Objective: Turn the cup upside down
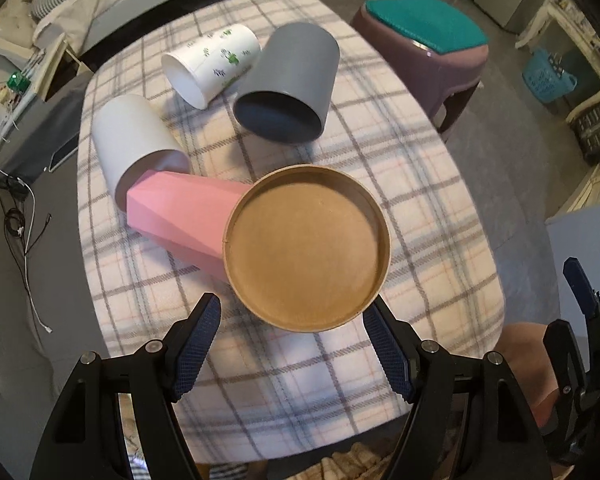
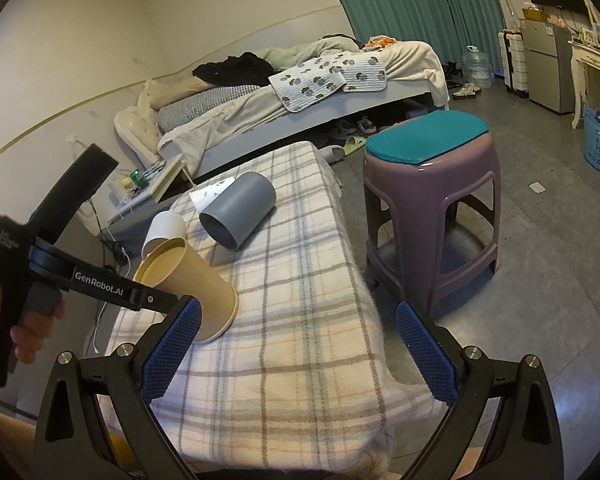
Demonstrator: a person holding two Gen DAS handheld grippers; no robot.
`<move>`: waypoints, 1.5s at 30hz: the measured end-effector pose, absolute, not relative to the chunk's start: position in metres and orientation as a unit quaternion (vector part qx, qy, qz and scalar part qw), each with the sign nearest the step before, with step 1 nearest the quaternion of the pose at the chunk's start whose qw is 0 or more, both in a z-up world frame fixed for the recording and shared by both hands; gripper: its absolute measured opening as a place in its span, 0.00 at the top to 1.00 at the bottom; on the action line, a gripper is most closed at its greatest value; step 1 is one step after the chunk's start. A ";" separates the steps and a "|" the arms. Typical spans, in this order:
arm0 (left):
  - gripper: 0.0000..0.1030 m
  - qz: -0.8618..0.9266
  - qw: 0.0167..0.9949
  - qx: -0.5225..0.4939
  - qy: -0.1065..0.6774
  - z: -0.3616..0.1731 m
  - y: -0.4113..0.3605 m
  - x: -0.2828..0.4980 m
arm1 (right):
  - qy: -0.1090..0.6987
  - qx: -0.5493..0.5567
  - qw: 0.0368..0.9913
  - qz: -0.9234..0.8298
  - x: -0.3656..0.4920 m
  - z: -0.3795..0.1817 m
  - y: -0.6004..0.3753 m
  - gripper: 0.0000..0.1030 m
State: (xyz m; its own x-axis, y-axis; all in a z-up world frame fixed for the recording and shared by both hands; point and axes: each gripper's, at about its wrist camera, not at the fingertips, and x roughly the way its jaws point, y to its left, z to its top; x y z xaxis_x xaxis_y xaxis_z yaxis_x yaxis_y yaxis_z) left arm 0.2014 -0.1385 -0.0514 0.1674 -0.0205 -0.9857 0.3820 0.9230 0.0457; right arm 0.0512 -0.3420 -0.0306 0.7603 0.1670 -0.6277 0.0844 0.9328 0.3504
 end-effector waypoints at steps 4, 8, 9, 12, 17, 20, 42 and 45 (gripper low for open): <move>0.26 -0.134 0.779 0.126 0.599 -0.043 -0.126 0.182 | 0.337 0.169 0.926 0.023 0.049 -0.027 -0.339 0.04; 0.26 -0.125 0.814 0.115 0.556 -0.034 -0.113 0.152 | 0.327 0.152 0.933 0.024 0.045 -0.022 -0.332 0.04; 0.26 -0.120 0.824 0.114 0.542 -0.032 -0.110 0.146 | 0.325 0.148 0.934 0.024 0.044 -0.021 -0.330 0.04; 0.26 -0.107 0.856 0.103 0.496 -0.025 -0.100 0.126 | 0.317 0.129 0.939 0.026 0.040 -0.018 -0.320 0.04; 0.26 -0.090 0.901 0.069 0.419 -0.010 -0.085 0.096 | 0.302 0.098 0.948 0.029 0.032 -0.014 -0.304 0.04; 0.26 -0.087 0.919 0.042 0.383 0.002 -0.076 0.080 | 0.290 0.087 0.953 0.029 0.028 -0.012 -0.299 0.04; 0.09 0.003 0.977 0.024 0.214 0.004 -0.023 0.000 | 0.261 0.040 0.963 0.048 0.000 -0.004 -0.248 0.00; 0.09 0.017 0.976 0.017 0.218 0.001 -0.018 0.001 | 0.259 0.039 0.964 0.045 0.002 -0.005 -0.247 0.00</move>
